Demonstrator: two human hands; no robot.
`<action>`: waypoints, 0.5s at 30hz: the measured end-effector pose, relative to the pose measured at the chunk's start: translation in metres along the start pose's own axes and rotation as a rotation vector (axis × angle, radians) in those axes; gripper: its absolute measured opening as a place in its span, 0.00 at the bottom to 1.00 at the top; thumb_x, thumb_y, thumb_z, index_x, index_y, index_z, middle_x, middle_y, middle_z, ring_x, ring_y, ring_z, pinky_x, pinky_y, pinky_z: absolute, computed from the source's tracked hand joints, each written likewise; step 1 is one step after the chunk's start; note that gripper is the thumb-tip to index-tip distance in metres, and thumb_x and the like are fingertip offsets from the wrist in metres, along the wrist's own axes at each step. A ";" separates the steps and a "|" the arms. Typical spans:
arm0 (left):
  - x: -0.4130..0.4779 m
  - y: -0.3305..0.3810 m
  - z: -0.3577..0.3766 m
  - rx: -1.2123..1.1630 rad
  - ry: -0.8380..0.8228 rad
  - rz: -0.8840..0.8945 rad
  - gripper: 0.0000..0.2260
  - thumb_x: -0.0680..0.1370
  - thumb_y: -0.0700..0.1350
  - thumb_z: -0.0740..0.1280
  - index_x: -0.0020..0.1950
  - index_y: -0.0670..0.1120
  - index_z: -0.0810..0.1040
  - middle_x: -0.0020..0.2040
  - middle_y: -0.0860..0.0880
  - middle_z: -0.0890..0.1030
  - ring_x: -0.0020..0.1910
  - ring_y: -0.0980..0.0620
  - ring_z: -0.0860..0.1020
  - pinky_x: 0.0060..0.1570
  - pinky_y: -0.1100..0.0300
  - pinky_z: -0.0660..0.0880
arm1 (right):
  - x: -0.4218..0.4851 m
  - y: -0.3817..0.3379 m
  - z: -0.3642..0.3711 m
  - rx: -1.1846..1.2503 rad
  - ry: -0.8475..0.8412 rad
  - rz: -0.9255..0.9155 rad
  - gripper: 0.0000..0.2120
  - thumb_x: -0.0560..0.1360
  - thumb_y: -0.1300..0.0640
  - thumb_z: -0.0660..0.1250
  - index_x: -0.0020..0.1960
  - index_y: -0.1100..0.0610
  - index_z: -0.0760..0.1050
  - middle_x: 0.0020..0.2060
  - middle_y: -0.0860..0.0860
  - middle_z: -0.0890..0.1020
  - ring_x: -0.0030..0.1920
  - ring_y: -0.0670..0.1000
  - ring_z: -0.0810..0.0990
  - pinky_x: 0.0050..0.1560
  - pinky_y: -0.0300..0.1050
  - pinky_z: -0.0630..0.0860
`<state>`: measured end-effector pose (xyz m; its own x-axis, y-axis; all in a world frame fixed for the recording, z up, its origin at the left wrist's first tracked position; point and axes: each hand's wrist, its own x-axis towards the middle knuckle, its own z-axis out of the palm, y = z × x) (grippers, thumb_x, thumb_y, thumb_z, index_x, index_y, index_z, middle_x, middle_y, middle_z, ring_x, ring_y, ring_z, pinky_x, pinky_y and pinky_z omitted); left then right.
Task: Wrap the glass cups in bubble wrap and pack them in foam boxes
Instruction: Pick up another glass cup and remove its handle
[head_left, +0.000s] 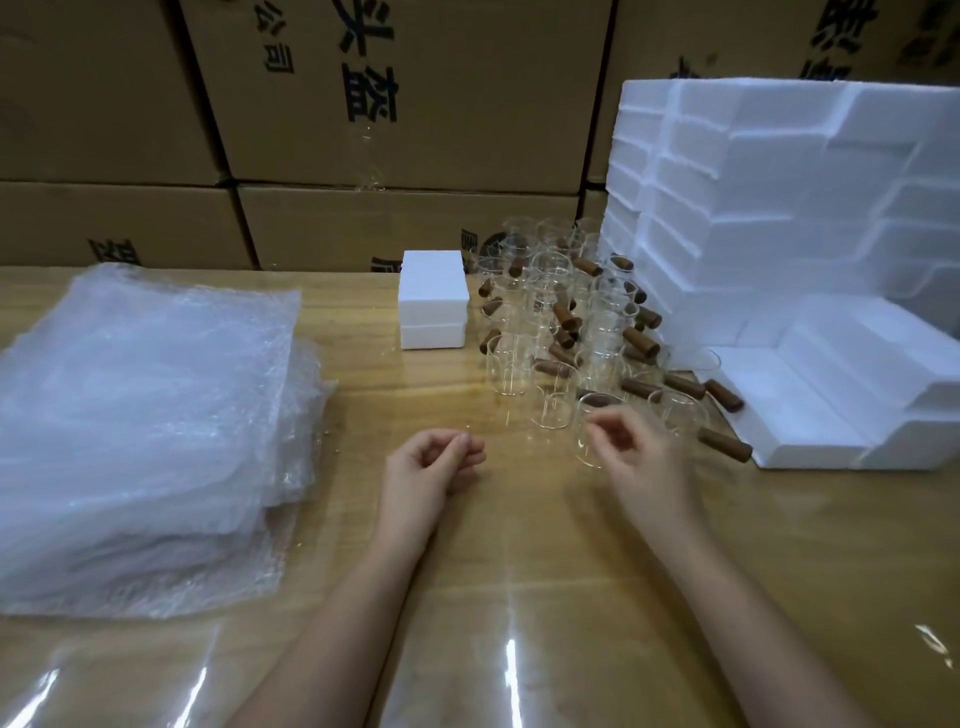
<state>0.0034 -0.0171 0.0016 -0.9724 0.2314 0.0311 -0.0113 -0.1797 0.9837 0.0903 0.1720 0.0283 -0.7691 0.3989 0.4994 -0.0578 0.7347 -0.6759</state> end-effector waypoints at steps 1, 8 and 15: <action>0.001 0.000 0.000 0.009 -0.005 0.000 0.05 0.78 0.35 0.66 0.44 0.40 0.80 0.38 0.48 0.85 0.40 0.53 0.84 0.38 0.63 0.80 | 0.000 0.007 -0.007 -0.055 0.087 -0.037 0.04 0.74 0.61 0.68 0.48 0.55 0.79 0.43 0.45 0.78 0.43 0.43 0.77 0.44 0.29 0.71; 0.013 0.003 -0.009 0.171 -0.020 0.054 0.07 0.77 0.34 0.67 0.40 0.43 0.79 0.36 0.50 0.85 0.39 0.54 0.83 0.46 0.51 0.80 | 0.016 0.042 -0.022 -0.315 0.259 0.101 0.12 0.74 0.55 0.70 0.56 0.58 0.79 0.51 0.55 0.80 0.57 0.59 0.72 0.58 0.53 0.66; 0.014 0.003 -0.007 0.161 -0.019 0.040 0.08 0.77 0.35 0.66 0.40 0.42 0.79 0.36 0.50 0.84 0.38 0.53 0.83 0.46 0.49 0.80 | -0.002 0.035 -0.014 -0.564 0.180 0.032 0.14 0.71 0.45 0.71 0.47 0.56 0.78 0.44 0.50 0.78 0.41 0.54 0.79 0.35 0.42 0.66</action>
<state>-0.0119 -0.0211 0.0035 -0.9667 0.2454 0.0723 0.0660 -0.0340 0.9972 0.0987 0.2044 0.0112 -0.6419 0.4762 0.6010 0.3488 0.8793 -0.3243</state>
